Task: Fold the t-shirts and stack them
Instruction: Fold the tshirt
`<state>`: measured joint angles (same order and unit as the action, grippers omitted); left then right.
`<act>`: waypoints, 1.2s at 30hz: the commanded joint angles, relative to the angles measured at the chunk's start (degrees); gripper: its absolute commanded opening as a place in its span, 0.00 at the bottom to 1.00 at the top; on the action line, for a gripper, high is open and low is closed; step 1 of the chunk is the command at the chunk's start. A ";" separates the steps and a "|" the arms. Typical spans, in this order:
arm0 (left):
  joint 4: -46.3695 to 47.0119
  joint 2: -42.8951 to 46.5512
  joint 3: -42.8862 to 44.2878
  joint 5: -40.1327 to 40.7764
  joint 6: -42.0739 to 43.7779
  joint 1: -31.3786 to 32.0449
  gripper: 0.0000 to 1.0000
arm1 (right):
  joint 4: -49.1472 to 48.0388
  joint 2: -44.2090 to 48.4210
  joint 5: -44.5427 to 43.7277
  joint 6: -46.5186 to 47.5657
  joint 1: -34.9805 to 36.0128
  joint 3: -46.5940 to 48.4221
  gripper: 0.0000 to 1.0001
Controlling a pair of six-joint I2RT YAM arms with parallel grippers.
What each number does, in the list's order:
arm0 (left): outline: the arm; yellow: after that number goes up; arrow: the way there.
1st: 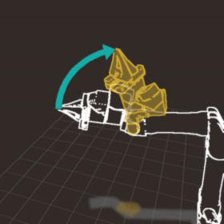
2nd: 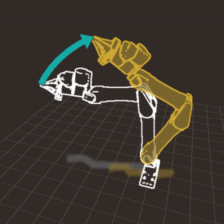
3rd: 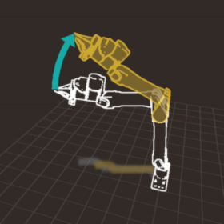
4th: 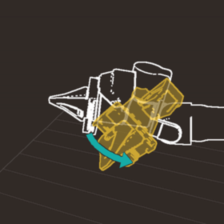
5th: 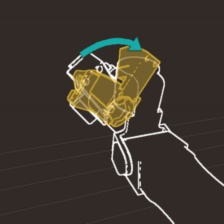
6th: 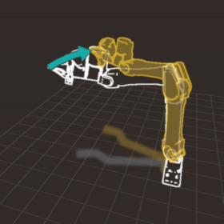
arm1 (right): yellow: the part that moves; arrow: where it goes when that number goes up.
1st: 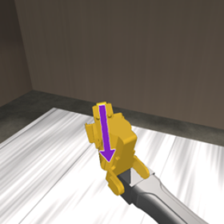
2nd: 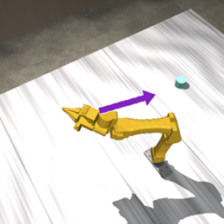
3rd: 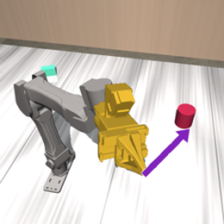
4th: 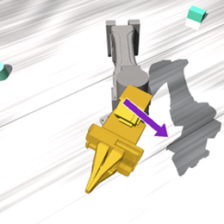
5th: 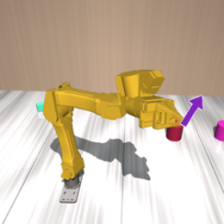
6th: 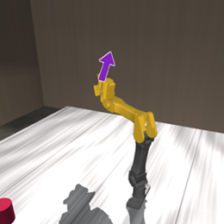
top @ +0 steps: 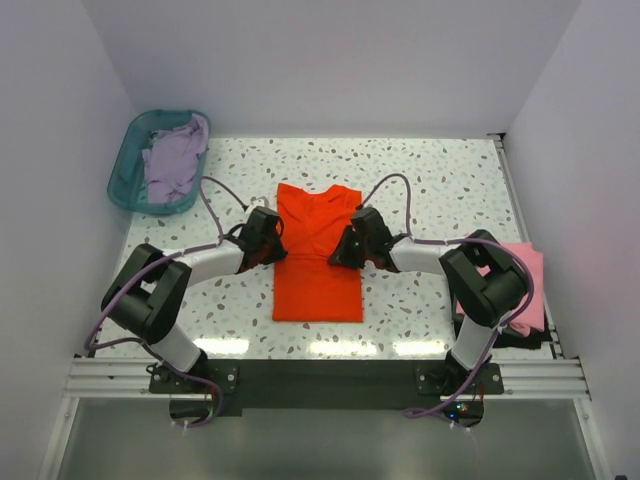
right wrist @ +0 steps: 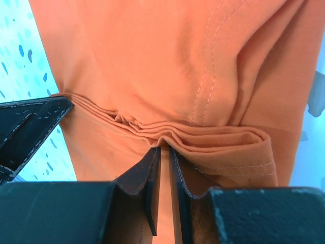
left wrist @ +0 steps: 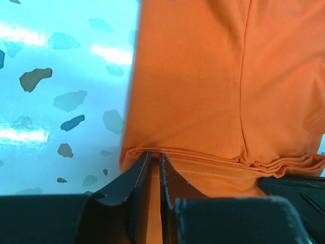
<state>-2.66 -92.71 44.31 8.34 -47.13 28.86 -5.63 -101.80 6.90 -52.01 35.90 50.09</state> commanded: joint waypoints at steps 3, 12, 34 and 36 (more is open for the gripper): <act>-2.97 -0.02 -1.51 2.12 1.87 -1.18 0.17 | 5.10 2.21 0.39 1.91 -3.20 -0.42 0.17; -2.35 -2.74 -0.02 0.98 2.13 -1.26 0.16 | 5.37 4.42 3.38 4.81 -9.88 -3.06 0.18; -11.21 17.71 3.07 -2.45 6.45 -3.02 0.60 | 20.65 17.85 5.05 12.89 -13.14 -4.11 0.45; -12.11 20.71 -1.85 -5.08 4.78 -3.02 0.60 | 23.37 20.93 6.11 13.86 -12.26 -7.26 0.46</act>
<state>-9.65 -76.38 46.52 5.39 -41.08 26.04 11.25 -85.12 11.66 -41.25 22.87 46.26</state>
